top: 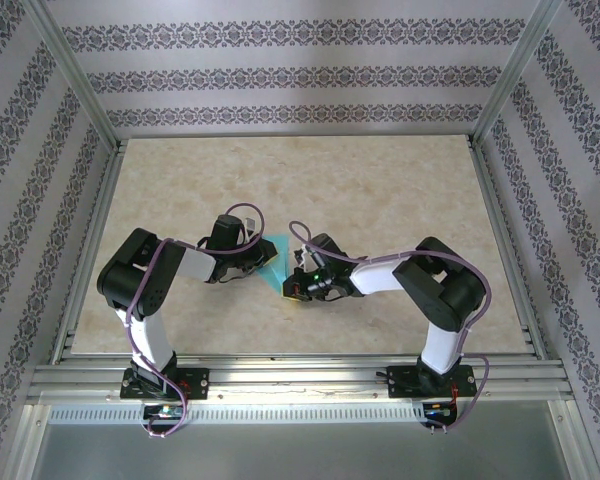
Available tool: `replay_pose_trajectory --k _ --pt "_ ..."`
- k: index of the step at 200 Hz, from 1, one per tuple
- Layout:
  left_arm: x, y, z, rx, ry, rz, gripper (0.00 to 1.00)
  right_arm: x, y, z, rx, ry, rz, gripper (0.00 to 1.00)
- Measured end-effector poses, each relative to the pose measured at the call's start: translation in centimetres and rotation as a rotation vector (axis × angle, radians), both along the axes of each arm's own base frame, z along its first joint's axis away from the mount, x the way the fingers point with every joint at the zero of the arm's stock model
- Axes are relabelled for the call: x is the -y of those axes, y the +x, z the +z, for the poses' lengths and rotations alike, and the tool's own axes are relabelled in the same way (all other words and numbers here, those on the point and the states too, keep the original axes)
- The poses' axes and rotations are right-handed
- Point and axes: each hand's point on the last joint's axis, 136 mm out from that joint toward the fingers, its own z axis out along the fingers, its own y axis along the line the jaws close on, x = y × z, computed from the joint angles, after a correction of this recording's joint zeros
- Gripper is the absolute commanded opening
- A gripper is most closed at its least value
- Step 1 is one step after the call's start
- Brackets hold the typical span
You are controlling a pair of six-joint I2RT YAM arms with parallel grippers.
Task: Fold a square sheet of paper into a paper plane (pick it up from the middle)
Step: Fourth fold the wing at the center of the table.
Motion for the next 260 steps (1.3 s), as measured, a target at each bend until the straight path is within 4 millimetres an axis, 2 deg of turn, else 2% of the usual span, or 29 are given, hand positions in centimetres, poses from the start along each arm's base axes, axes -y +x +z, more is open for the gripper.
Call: replay_pose_trajectory --k 79,105,130,161,190,230,260 --pt "0.0 0.0 0.0 -0.004 -0.004 0.000 0.11 0.1 -0.8 0.2 -0.003 0.002 0.001 0.03" --pt "0.0 -0.1 0.0 -0.004 -0.004 0.000 0.11 0.3 -0.9 1.4 0.011 0.013 -0.003 0.04" --pt "0.0 -0.1 0.0 -0.003 -0.004 0.000 0.11 0.3 0.4 3.3 0.043 0.048 -0.025 0.03" --pt "0.0 -0.1 0.0 -0.004 -0.006 0.001 0.11 -0.7 3.1 4.6 0.053 0.084 -0.070 0.03" --pt "0.0 0.0 0.0 -0.004 -0.006 0.002 0.11 -1.7 4.3 3.7 0.018 0.079 -0.089 0.03" --pt "0.0 0.0 0.0 -0.004 -0.006 0.002 0.11 -1.7 4.3 1.8 -0.035 0.049 -0.105 0.02" --pt "0.0 -0.1 0.0 -0.003 -0.007 0.002 0.11 -1.8 4.2 1.6 -0.051 0.053 -0.111 0.02"
